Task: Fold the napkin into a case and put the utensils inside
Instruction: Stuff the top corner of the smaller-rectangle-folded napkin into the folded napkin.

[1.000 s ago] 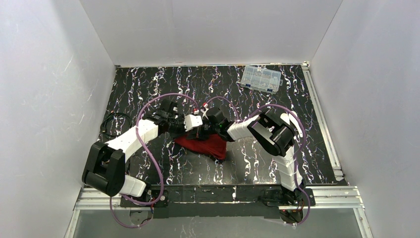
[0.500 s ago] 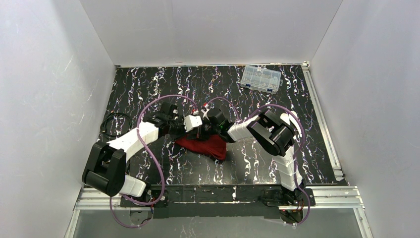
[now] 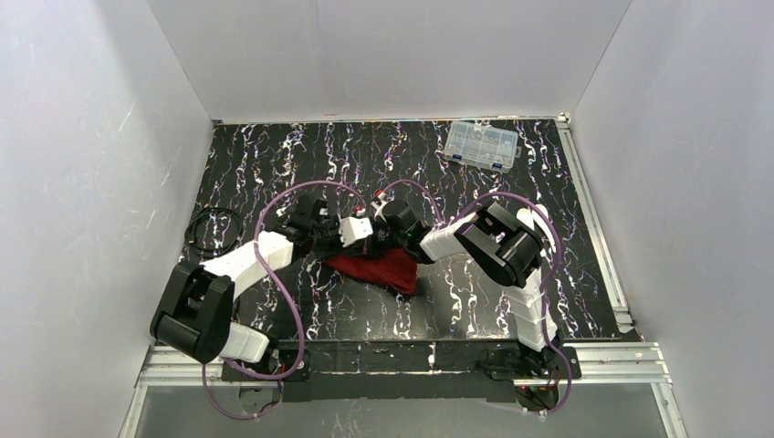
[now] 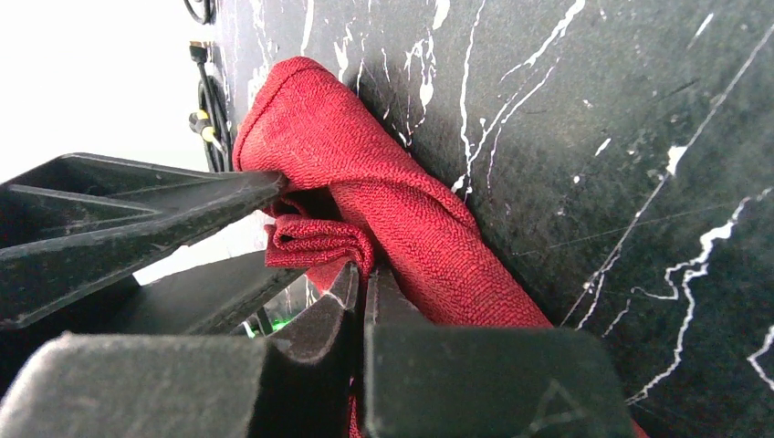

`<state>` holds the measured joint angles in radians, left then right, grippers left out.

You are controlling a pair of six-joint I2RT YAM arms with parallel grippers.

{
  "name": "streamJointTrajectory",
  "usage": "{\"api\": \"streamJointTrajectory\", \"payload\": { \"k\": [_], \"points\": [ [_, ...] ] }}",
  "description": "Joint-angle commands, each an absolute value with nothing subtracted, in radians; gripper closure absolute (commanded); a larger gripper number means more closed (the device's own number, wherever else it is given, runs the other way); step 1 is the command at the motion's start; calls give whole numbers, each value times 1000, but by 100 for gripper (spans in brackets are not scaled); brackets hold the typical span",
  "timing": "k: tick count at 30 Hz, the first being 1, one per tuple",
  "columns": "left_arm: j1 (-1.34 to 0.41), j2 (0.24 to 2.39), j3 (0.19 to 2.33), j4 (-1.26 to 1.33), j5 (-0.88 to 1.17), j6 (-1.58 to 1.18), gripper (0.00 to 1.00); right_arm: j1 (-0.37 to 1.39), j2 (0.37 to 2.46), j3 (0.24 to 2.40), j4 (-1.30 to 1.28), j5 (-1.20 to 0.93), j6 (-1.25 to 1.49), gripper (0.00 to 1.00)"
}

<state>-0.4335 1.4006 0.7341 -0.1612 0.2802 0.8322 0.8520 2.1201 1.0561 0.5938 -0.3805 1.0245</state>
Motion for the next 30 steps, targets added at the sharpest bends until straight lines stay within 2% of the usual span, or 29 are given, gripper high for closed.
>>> {"api": "streamJointTrajectory", "payload": {
  "k": [1, 30],
  "points": [
    [-451, 1390, 694, -75, 248, 862, 68, 867, 2180, 995, 428, -364, 995, 99],
    [-497, 1437, 581, 152, 90, 992, 61, 878, 2176, 964, 514, -395, 1023, 99]
  ]
}}
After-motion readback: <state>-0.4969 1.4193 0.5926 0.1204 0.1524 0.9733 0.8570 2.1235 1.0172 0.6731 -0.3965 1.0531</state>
